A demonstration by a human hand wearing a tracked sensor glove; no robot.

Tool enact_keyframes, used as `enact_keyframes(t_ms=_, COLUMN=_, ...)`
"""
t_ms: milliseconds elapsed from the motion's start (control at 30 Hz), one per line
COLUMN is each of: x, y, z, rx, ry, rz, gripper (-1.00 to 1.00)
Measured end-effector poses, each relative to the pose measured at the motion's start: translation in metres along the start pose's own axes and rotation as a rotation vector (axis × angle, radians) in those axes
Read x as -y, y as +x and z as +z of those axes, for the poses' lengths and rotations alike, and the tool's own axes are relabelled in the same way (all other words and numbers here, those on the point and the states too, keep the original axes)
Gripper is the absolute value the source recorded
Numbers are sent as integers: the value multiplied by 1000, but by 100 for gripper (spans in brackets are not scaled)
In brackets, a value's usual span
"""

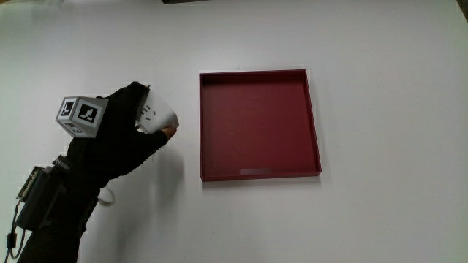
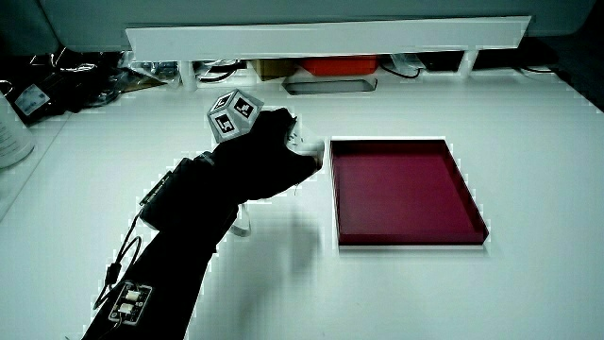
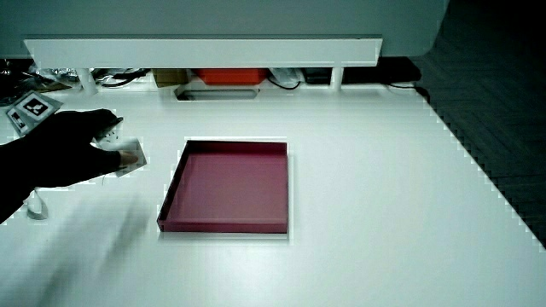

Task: Place socket

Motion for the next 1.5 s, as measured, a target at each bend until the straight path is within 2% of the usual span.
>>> enact_keyframes(t_ms=33, x=1, y=-4, z=-2, rx=6, ry=-13, rz=27, gripper=0)
enact_keyframes(t_ms=67, x=2, y=-8, z=-3, rx=13, ry=-10, rz=30, gripper=0)
enact_keyframes(t_ms=100, x=2, y=-11, z=-4, rx=-20, ry=-3, rz=33, gripper=0)
enact_keyframes(t_ms=133, x=3, y=-16, z=-6, rx=2, ry=-12, rz=53, gripper=0)
enact_keyframes(t_ms=200, x=3, y=-27, z=-10, rx=-8, ry=-2, rz=43, gripper=0)
enact_keyframes(t_ms=233, x=4, y=-29, z=-11, rx=7, ry=-22, rz=79, gripper=0)
enact_keyframes(t_ms=267, x=0, y=-53, z=-21, rx=-26, ry=-52, rz=91, gripper=0)
enact_keyframes(t_ms=300, x=2, y=-46, z=-16, rx=-23, ry=-45, rz=99, gripper=0)
enact_keyframes(t_ms=333, x=2, y=-51, z=-18, rx=-35, ry=-25, rz=130, gripper=0)
enact_keyframes(t_ms=400, x=1, y=-57, z=-21, rx=-15, ry=-53, rz=123, gripper=0)
enact_keyframes(t_ms=433, x=2, y=-59, z=-22, rx=-21, ry=-48, rz=130, gripper=0)
enact_keyframes(t_ms=467, x=3, y=-51, z=-18, rx=-14, ry=-26, rz=135, gripper=0)
enact_keyframes(t_ms=500, x=2, y=-63, z=-23, rx=-10, ry=-47, rz=148, gripper=0)
enact_keyframes(t_ms=567, x=0, y=-71, z=-27, rx=-18, ry=-49, rz=161, gripper=0)
enact_keyframes(t_ms=600, x=0, y=-71, z=-27, rx=-13, ry=-58, rz=160, gripper=0)
enact_keyframes(t_ms=667, x=1, y=-66, z=-24, rx=-3, ry=-37, rz=164, gripper=0)
enact_keyframes(t_ms=700, x=1, y=-74, z=-27, rx=-19, ry=-6, rz=207, gripper=0)
enact_keyframes(t_ms=733, x=0, y=-71, z=-27, rx=11, ry=-53, rz=167, gripper=0)
enact_keyframes(t_ms=900, x=0, y=-80, z=-32, rx=-3, ry=-61, rz=189, gripper=0)
enact_keyframes(t_ms=967, x=0, y=-77, z=-30, rx=26, ry=-67, rz=177, gripper=0)
enact_keyframes(t_ms=1033, x=1, y=-78, z=-31, rx=15, ry=-59, rz=191, gripper=0)
enact_keyframes(t_ms=1067, x=-1, y=-83, z=-34, rx=6, ry=-72, rz=192, gripper=0)
enact_keyframes(t_ms=1200, x=1, y=-85, z=-36, rx=16, ry=-71, rz=200, gripper=0)
enact_keyframes(t_ms=1333, x=0, y=-86, z=-38, rx=7, ry=-88, rz=203, gripper=-19)
enact_keyframes(t_ms=1367, x=0, y=-87, z=-38, rx=23, ry=-85, rz=197, gripper=-24)
enact_keyframes(t_ms=1433, x=2, y=-88, z=-40, rx=0, ry=-70, rz=211, gripper=-33)
enact_keyframes(t_ms=1500, x=3, y=-82, z=-38, rx=20, ry=-80, rz=201, gripper=-43)
